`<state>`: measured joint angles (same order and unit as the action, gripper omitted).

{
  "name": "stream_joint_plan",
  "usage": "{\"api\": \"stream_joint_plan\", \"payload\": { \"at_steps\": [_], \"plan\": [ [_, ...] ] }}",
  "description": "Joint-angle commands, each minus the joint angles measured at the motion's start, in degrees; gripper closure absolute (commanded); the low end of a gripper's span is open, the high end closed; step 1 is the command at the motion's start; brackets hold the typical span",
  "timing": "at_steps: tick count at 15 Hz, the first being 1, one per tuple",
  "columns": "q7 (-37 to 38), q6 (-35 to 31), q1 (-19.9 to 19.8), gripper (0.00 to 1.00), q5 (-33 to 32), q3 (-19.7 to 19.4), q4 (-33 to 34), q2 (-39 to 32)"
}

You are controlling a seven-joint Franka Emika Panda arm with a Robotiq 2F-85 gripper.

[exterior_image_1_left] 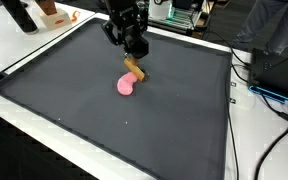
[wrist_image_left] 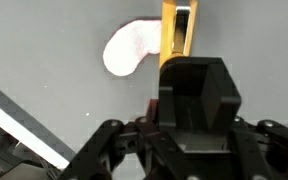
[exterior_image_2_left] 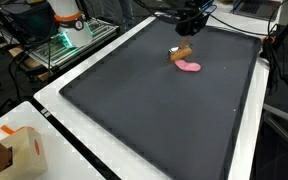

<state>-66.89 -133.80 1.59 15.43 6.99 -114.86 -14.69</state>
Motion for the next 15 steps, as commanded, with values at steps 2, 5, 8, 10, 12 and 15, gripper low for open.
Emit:
{"api": "stream_joint_plan", "payload": {
  "at_steps": [2,5,8,10,12,15],
  "plan": [
    [-2.10,0.77,-1.92,0.76,1.71,1.31,1.93,-2.36],
    [-2.25,0.07,-2.40,0.76,1.63,1.67,2.30,-3.57],
    [-3.64,-1.69,-2.87,0.76,2.48,2.33,2.37,-4.25],
    [-4.30,-1.64,-3.08,0.76,2.50,2.49,2.75,-4.89],
    [-4.83,-2.27,-3.25,0.76,2.36,2.40,3.03,-5.77],
    [-5.46,-3.58,-3.70,0.76,2.72,2.46,2.99,-6.33]
  ]
}}
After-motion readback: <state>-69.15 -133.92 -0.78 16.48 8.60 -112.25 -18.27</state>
